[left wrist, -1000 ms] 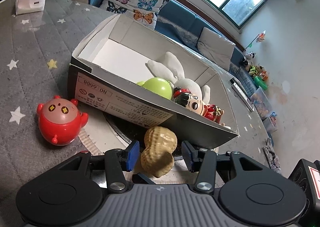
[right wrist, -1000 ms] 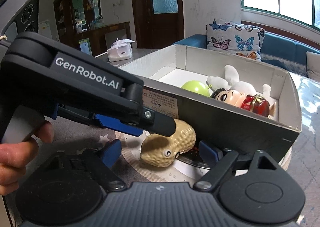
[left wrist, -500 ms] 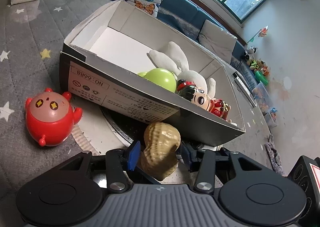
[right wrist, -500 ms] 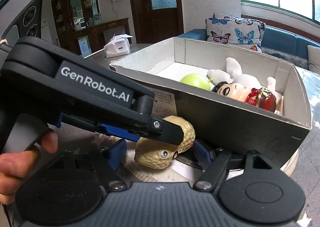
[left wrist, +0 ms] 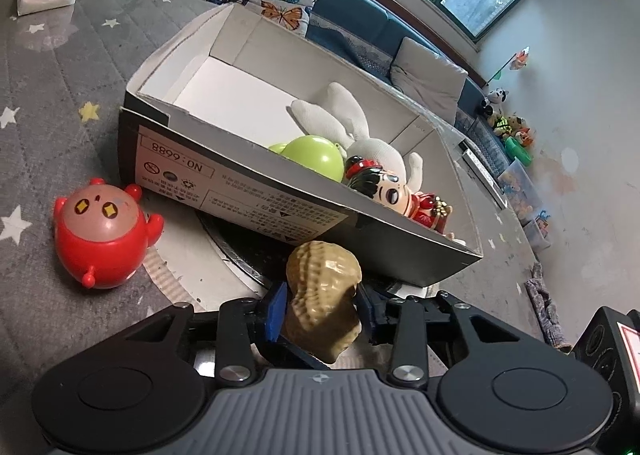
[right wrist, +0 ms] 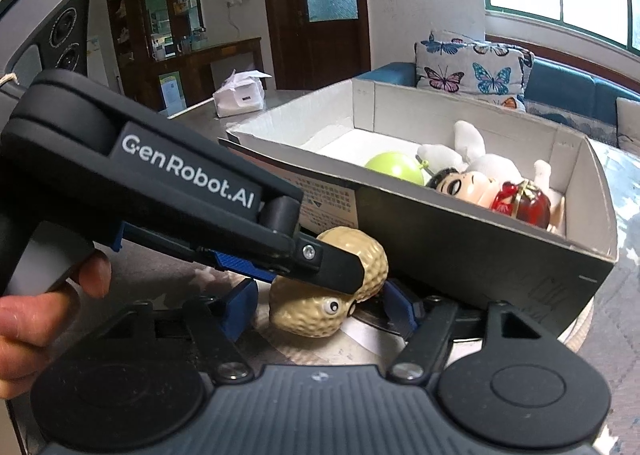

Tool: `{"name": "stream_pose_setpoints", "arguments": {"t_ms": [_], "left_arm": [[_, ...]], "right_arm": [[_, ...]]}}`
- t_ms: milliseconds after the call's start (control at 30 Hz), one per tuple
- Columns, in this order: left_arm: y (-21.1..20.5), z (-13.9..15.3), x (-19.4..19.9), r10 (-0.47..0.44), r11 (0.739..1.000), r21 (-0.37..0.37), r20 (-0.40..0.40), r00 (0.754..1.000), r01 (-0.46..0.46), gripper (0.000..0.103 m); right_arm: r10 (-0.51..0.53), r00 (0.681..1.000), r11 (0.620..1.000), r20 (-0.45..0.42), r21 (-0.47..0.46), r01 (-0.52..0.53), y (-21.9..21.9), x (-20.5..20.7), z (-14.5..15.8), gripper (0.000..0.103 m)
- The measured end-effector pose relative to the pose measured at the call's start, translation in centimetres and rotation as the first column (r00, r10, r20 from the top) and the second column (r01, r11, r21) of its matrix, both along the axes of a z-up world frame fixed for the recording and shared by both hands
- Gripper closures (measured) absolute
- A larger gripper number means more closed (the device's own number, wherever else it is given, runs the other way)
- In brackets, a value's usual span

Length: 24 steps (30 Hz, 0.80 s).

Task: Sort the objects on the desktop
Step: 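Lift the peanut figure over the shoebox wall with the right tool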

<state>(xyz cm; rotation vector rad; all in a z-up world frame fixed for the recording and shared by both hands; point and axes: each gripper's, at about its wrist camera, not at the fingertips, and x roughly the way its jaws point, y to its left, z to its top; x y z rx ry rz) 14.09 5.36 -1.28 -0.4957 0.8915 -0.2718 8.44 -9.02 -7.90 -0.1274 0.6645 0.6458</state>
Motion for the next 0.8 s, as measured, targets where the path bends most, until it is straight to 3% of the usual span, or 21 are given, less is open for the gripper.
{"name": "stream_pose_setpoints", "arguments": {"t_ms": [400, 800], "left_arm": [[0.0, 4.0, -0.7, 0.01, 1.0, 0.01, 0.093, 0.996, -0.01, 0.063], [1.8, 5.4, 4.1, 0.06, 0.998, -0.034, 0.117, 0.991, -0.056, 0.063]], "right_arm": [[0.022, 0.993, 1.0, 0.117, 0.013, -0.024, 0.4, -0.7, 4.1, 0.032], [0.019, 0.985, 1.0, 0.17, 0.01, -0.021, 2.5, 4.1, 6.0, 0.032]]}}
